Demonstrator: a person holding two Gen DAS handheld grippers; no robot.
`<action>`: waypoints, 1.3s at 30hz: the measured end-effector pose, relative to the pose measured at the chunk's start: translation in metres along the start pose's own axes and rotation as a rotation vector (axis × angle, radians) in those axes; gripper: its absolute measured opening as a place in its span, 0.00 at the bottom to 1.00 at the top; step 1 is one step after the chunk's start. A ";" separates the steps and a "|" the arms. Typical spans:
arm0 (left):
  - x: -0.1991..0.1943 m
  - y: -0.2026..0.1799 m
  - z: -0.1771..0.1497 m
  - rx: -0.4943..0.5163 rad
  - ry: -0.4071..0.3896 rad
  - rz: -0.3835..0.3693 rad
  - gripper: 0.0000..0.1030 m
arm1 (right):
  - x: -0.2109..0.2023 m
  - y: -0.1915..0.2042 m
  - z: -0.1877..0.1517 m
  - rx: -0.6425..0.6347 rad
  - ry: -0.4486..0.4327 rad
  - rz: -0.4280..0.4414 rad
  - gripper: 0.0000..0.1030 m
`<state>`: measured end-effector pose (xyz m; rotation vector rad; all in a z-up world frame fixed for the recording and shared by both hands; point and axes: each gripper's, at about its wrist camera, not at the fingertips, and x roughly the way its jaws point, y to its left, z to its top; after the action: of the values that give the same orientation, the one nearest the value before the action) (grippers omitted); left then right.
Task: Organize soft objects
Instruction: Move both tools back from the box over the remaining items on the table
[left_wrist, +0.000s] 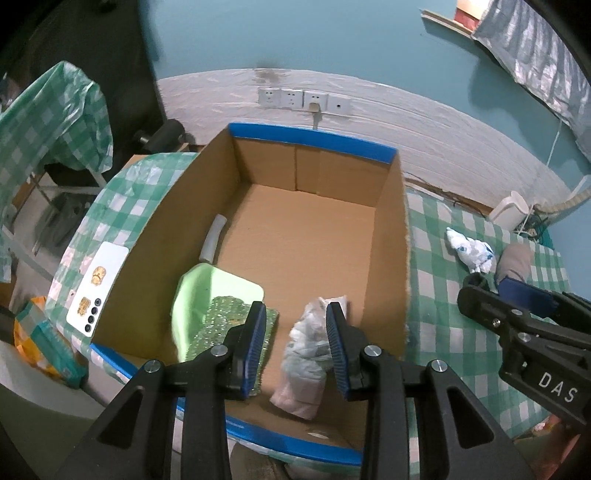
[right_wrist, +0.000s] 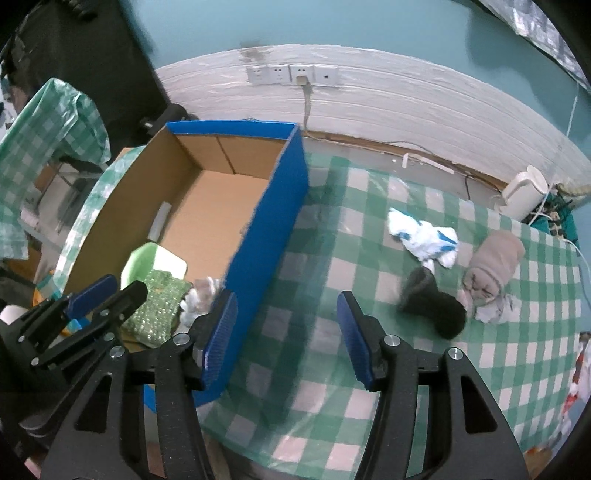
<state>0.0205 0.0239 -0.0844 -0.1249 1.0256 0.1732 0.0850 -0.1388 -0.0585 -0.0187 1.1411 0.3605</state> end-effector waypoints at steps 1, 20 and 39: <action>0.000 -0.003 0.000 0.007 -0.001 0.001 0.33 | -0.001 -0.003 -0.001 0.004 -0.001 -0.003 0.56; 0.000 -0.052 -0.009 0.111 0.013 -0.007 0.34 | -0.019 -0.061 -0.026 0.100 -0.011 -0.054 0.60; 0.002 -0.106 -0.019 0.205 0.018 -0.023 0.56 | -0.028 -0.134 -0.055 0.241 -0.001 -0.117 0.61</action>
<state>0.0274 -0.0831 -0.0934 0.0477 1.0536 0.0453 0.0651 -0.2837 -0.0791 0.1262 1.1702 0.1178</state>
